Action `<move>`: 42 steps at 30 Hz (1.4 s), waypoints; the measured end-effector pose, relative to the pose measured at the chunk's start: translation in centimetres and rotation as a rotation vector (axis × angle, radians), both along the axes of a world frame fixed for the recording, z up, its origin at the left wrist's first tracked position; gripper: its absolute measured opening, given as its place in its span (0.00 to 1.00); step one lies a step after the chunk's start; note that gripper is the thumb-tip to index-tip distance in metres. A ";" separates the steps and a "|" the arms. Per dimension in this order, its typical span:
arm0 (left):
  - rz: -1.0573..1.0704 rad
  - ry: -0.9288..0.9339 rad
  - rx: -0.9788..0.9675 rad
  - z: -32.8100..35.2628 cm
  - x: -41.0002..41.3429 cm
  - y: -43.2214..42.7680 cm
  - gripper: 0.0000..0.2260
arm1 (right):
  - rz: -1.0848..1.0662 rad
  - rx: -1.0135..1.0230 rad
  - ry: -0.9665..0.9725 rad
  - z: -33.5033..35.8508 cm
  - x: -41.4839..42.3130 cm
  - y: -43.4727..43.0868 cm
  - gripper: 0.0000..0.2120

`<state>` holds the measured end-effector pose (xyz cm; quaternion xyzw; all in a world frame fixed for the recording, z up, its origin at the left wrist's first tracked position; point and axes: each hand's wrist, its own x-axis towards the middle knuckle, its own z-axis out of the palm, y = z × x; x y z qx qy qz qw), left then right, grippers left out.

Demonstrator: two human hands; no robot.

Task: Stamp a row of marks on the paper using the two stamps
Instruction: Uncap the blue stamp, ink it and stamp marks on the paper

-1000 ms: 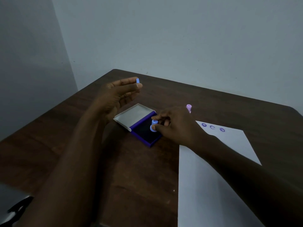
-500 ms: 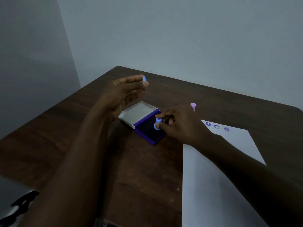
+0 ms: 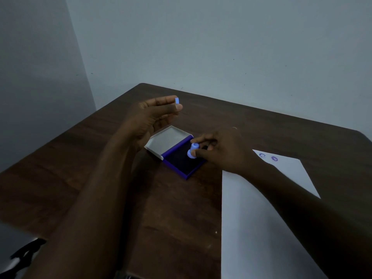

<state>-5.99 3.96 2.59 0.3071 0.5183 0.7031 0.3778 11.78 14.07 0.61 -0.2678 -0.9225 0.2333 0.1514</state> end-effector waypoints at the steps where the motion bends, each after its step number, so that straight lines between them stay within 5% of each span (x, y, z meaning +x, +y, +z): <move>1: -0.001 -0.002 0.002 0.0 0.0 0.0 0.11 | -0.034 -0.113 0.081 0.3 0.3 0.3 0.17; 8: -0.042 -0.038 0.001 0.2 0.6 0.4 0.12 | -0.353 -1.359 0.738 2.1 4.9 1.9 0.16; 19: -0.308 -0.135 0.005 0.8 6.9 1.5 0.16 | -0.246 -1.629 0.914 3.1 9.1 2.5 0.13; 27: -0.436 -0.154 -0.003 0.3 9.6 2.0 0.15 | -0.235 -1.487 0.952 3.1 12.6 3.6 0.18; 33: -0.426 -0.106 -0.038 -0.4 9.8 2.7 0.11 | -0.492 -0.858 0.680 4.5 16.9 6.6 0.08; 42: -0.428 0.048 -0.126 -1.8 10.5 3.6 0.15 | -0.556 -0.240 0.305 1.3 18.3 9.4 0.13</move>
